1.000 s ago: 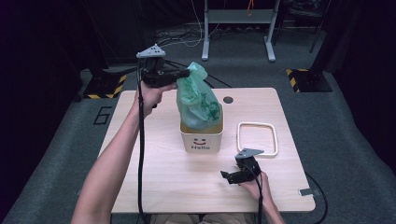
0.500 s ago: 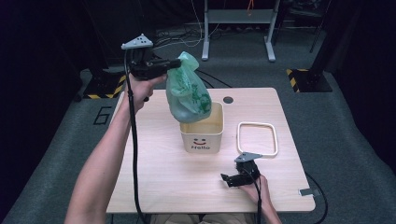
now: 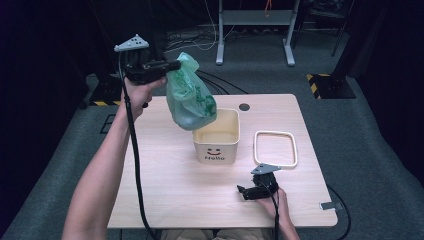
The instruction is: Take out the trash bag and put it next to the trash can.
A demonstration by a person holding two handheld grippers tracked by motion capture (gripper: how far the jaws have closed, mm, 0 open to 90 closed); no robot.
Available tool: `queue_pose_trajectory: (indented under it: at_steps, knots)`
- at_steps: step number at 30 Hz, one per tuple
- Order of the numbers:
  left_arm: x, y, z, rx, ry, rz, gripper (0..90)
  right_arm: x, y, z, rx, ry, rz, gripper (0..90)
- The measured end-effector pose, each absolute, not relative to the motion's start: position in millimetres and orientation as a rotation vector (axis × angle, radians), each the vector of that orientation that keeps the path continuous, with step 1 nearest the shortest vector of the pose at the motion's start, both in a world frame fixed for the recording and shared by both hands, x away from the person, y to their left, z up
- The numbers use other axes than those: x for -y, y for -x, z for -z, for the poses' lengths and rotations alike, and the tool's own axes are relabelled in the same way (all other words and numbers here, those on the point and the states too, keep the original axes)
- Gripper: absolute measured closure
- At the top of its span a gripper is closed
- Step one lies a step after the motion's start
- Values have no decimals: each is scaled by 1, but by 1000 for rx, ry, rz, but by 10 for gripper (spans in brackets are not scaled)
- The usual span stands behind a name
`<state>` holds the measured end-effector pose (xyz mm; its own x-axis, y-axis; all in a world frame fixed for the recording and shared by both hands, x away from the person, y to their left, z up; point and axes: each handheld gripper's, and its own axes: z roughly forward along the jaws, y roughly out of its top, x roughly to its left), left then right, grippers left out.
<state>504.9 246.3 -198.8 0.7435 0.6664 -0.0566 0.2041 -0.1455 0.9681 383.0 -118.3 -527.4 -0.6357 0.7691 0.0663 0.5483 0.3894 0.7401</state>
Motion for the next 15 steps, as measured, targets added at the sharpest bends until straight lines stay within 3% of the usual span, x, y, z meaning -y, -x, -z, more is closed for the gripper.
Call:
queue_pose_trajectory:
  at_steps: [15]
  knots:
    - [-276,-502,202,-757,-1699,-527,900,119,-382,528,-2353,-1156,-1087,107]
